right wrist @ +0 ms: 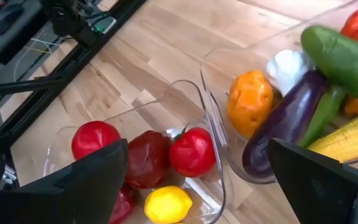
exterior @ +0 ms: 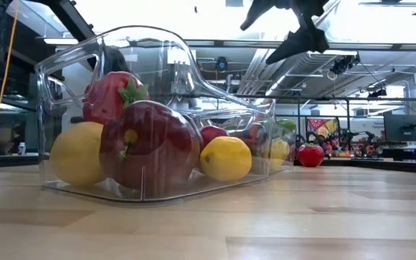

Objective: Sort produce into baskets
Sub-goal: Put the orange tomato into the bottom transparent bin

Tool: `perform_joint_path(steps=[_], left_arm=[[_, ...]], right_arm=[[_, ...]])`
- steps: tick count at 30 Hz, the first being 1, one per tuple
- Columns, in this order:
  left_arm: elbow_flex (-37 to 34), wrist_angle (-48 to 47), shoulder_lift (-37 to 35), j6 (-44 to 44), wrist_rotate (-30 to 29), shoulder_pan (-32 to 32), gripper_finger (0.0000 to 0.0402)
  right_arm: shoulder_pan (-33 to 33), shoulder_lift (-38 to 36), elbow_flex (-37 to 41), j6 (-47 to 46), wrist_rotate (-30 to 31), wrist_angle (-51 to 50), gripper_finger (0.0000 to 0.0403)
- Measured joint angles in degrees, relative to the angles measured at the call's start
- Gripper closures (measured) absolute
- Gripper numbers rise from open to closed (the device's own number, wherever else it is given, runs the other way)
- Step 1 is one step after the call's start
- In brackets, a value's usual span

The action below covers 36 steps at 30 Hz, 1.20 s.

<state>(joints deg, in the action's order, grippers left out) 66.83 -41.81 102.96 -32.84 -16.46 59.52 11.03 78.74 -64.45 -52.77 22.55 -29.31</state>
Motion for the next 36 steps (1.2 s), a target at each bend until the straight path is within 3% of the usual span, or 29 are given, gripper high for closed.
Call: perform_joint_path(steps=[10, 23, 36], left_arm=[[-1.5, 6.6, 0.0, 1.6, 1.2, 2.3, 0.0039], [-1.5, 5.0, 0.3, 2.0, 1.8, 3.0, 0.0040], [-1.4, 6.0, 5.8, 3.1, 0.1, 2.3, 0.0044]], right_arm=[[0.0, 2.0, 0.0, -4.5, -0.3, 0.0, 0.0026], [0.0, 2.0, 0.0, -5.3, 0.0, 0.0, 0.0026], [0.0, 2.0, 0.0, -6.6, 0.0, 0.2, 0.0026]])
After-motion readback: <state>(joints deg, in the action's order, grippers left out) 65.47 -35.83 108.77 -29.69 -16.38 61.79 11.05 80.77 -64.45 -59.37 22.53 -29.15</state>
